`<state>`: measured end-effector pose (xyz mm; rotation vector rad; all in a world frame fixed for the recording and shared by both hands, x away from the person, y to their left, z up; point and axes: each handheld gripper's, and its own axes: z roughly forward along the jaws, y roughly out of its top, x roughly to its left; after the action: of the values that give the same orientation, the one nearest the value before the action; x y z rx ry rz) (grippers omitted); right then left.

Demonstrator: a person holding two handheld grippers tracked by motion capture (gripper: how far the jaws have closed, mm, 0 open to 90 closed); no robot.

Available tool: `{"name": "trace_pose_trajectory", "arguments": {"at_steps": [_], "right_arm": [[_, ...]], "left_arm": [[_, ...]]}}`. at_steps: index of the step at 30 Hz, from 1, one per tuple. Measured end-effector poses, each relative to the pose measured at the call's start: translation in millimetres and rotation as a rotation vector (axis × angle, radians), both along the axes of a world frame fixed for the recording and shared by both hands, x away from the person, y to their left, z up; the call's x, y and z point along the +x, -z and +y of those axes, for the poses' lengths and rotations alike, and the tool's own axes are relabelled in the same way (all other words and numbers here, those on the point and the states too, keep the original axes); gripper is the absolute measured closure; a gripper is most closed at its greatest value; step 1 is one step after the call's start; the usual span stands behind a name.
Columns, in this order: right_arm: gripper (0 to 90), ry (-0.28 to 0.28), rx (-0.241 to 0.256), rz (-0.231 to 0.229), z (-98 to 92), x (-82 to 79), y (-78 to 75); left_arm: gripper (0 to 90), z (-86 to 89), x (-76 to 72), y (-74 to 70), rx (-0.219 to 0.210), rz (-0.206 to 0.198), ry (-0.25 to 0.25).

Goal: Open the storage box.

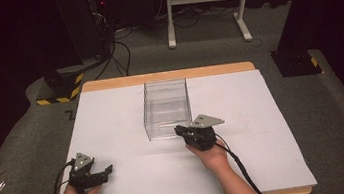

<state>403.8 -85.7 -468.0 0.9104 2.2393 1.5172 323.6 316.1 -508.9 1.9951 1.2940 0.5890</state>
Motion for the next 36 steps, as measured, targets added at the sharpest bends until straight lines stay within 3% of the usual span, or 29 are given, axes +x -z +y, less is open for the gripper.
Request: {"name": "trace_pose_trajectory", "arguments": {"at_steps": [3, 10, 13, 14, 24, 36], "right_arm": [[82.9, -0.002, 0.004, -0.002, -1.3, -2.9, 0.8], [70.6, -0.016, 0.022, 0.019, 1.9, 4.6, 2.5], [71.0, -0.03, 0.032, 0.022, 2.9, 6.4, 2.8], [75.8, -0.041, 0.039, 0.023, 4.0, 6.4, 2.8], [79.1, -0.058, 0.033, 0.024, 1.5, 5.3, 1.7], [81.0, -0.079, 0.018, 0.0, -2.0, -11.0, 2.1]], "left_arm": [[20.3, 0.0, 0.0, 0.0, 0.0, 0.0, 0.001], [20.2, 0.0, 0.0, 0.0, 0.001, 0.0, 0.001], [20.3, 0.0, 0.0, 0.0, 0.0, 0.0, 0.001], [20.2, 0.0, 0.0, 0.0, 0.0, 0.0, 0.001], [20.3, 0.0, -0.1, 0.0, 0.0, 0.0, 0.0], [20.3, 0.0, 0.0, 0.0, 0.001, -0.001, 0.0]]}}
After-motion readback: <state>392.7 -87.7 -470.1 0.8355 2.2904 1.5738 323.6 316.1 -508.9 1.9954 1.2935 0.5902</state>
